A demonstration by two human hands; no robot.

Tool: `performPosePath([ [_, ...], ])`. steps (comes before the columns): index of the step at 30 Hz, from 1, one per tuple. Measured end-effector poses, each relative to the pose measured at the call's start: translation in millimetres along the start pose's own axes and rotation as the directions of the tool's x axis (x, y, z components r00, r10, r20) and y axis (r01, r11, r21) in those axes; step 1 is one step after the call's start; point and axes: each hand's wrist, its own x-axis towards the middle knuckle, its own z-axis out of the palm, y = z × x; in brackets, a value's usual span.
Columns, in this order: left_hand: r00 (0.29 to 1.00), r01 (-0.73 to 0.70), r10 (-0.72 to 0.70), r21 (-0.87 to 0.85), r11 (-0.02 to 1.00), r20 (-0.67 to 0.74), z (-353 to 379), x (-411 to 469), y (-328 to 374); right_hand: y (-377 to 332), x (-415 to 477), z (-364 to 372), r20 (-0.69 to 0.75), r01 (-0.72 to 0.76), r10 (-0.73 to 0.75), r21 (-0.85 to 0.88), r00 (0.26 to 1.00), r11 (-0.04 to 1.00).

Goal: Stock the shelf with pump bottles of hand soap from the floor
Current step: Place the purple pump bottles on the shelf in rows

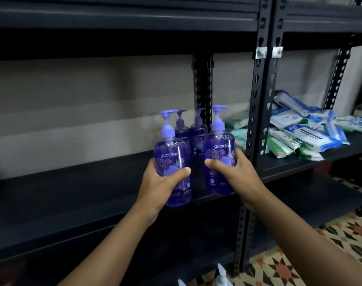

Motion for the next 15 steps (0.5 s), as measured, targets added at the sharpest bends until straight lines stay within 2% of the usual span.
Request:
performPosePath([
  [7, 0.999, -0.046, 0.046, -0.022, 0.999, -0.022, 15, 45, -8, 29, 74, -3, 0.0, 0.051, -0.051, -0.085, 0.999, 0.995],
  [15, 0.997, -0.044, 0.043, -0.015, 0.999, -0.057, 16, 54, -26, 71, 111, -6, 0.017, 0.078, -0.076, -0.172, 0.997, 0.982],
])
